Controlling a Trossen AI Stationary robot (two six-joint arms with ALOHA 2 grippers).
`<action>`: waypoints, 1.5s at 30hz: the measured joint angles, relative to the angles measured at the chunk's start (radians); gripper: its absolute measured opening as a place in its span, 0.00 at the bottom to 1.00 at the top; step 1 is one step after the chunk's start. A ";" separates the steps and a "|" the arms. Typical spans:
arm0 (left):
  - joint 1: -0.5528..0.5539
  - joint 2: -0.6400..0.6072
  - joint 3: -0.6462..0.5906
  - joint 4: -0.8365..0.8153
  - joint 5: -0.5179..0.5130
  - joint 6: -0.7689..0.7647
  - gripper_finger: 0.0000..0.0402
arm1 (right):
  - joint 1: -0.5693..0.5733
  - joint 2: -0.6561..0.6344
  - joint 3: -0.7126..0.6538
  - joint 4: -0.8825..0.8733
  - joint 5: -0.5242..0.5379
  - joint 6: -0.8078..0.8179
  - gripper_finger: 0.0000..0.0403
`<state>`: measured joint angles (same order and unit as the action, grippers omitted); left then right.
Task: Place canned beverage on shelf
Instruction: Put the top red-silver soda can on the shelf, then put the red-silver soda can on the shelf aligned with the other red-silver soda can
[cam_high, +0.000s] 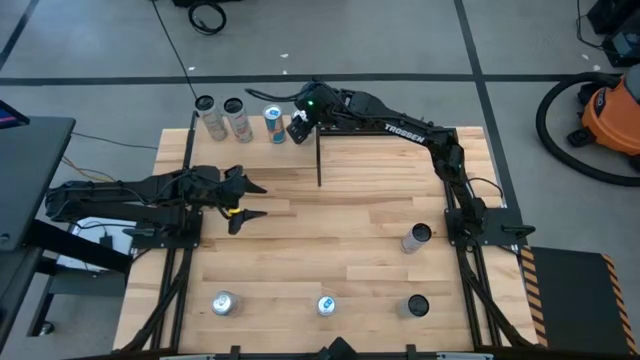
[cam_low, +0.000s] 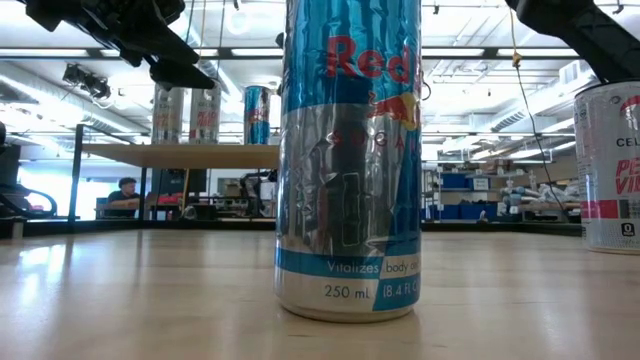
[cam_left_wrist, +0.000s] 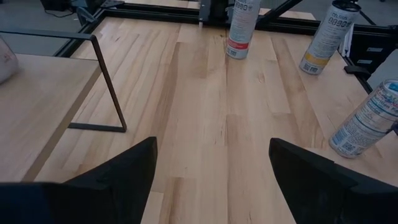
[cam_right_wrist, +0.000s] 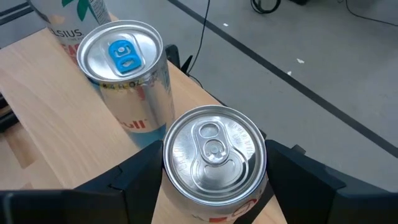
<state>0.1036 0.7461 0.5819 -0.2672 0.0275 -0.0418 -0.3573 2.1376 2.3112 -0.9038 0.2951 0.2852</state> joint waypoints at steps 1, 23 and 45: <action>0.000 0.000 0.000 0.000 0.000 0.000 0.78 | 0.000 0.000 0.000 0.000 0.000 0.000 0.67; 0.000 0.000 0.000 0.000 0.000 0.000 0.78 | -0.006 0.002 -0.004 0.003 -0.057 -0.035 0.81; 0.000 0.000 0.000 -0.014 0.000 0.001 0.78 | -0.005 -0.098 0.041 0.015 -0.259 -0.180 0.84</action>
<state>0.1033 0.7460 0.5819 -0.2817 0.0276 -0.0411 -0.3622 2.0399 2.3520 -0.8884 0.0357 0.1049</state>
